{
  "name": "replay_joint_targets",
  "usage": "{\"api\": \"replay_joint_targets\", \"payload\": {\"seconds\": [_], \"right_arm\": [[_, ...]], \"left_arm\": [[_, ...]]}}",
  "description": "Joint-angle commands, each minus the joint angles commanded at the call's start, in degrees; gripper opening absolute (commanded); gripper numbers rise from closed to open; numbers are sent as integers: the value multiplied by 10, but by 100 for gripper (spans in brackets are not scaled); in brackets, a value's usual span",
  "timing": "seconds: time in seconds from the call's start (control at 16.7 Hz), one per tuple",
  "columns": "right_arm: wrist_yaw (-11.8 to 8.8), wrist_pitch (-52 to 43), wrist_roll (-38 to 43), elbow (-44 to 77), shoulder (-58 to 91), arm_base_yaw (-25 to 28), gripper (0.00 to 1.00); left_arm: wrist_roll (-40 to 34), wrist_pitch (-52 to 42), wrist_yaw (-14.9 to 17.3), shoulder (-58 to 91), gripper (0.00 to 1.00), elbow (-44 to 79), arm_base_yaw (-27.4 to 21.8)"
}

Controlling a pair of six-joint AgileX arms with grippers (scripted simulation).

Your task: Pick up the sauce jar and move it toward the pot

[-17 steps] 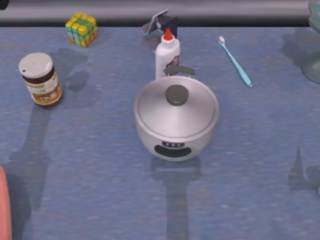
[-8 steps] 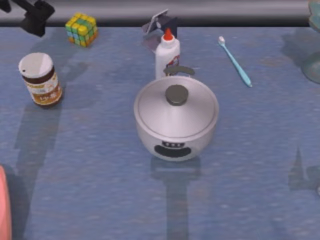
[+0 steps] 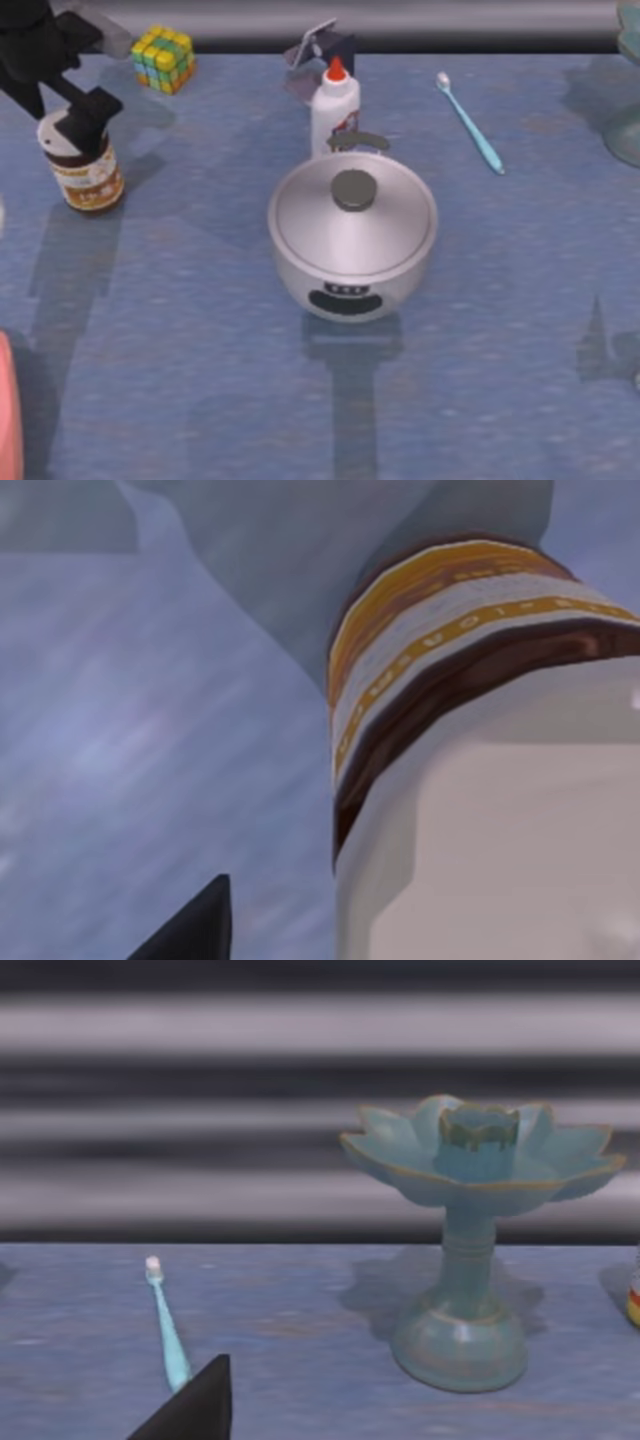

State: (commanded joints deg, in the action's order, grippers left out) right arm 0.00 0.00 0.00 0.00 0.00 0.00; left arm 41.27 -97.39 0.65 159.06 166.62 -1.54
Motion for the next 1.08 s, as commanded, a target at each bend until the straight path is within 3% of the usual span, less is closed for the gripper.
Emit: {"api": "replay_joint_targets", "payload": {"seconds": [0.42, 1.08], "right_arm": [[0, 0, 0, 0, 0, 0, 100], [0, 0, 0, 0, 0, 0, 100]], "left_arm": [[-1, -6, 0, 19, 100, 22, -2], [1, -81, 3, 181, 100, 261, 0]]}}
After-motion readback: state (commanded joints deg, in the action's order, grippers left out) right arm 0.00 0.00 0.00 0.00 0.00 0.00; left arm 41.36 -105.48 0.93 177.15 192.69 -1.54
